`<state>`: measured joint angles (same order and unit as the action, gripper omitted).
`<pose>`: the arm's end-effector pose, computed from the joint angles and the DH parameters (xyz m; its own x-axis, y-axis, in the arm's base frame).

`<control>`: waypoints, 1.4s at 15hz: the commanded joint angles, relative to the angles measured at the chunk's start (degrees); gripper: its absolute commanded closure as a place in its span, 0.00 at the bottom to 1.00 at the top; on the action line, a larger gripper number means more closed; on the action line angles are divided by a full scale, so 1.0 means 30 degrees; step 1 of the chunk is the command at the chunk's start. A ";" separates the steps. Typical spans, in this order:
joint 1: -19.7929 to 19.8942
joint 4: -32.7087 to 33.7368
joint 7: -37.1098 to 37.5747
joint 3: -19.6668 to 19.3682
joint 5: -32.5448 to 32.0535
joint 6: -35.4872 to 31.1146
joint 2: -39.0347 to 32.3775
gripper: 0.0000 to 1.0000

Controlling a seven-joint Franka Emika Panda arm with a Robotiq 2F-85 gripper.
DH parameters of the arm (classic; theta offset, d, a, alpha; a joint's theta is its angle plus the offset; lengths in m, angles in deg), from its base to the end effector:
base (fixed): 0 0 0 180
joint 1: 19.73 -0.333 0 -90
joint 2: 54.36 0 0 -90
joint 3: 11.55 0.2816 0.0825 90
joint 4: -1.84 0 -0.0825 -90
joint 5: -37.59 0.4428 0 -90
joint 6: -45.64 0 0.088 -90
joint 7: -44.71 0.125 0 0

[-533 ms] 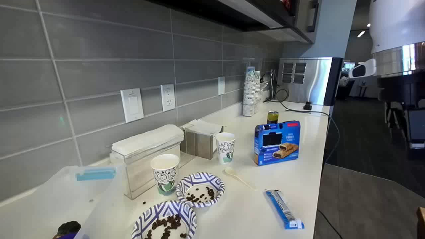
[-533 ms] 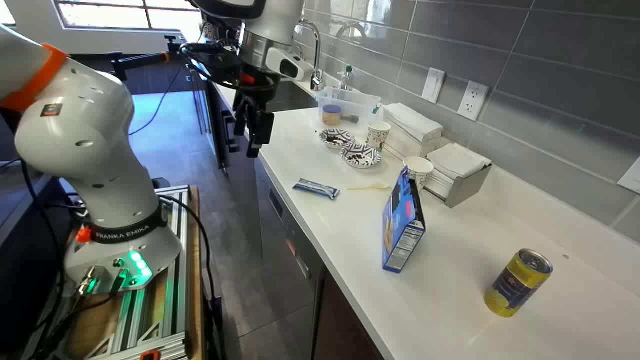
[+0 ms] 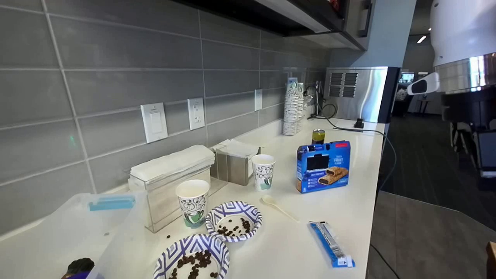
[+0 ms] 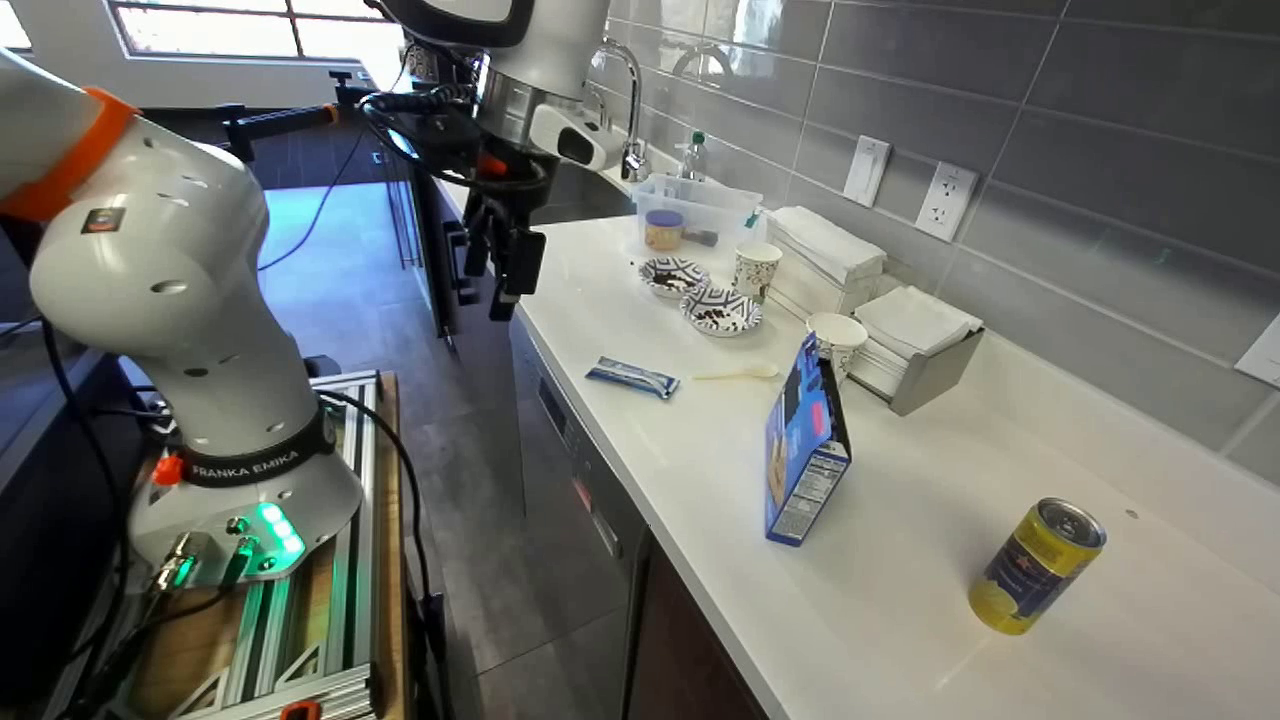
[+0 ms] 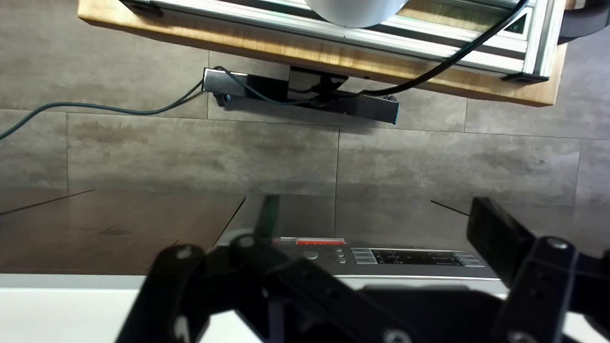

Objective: Pick up the spoon, get some of the objects from the bowl on the left and put them in the bowl on the right

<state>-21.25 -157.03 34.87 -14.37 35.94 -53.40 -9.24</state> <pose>0.3506 -0.0064 0.3438 0.9523 0.1763 -0.2491 0.1686 -0.9843 -0.0518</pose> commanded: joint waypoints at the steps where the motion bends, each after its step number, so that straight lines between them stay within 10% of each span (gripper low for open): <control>1: -0.0032 0.0042 0.0024 -0.0021 -0.0011 0.0059 -0.0002 0.00; 8: -0.0011 0.0083 0.1628 0.0440 0.0637 -0.1871 -0.0846 0.00; 21: -0.1352 -0.0007 0.5766 0.2565 0.3627 -2.0971 -0.9757 0.00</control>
<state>-24.24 -157.10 50.25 -7.64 45.12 -105.67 -30.78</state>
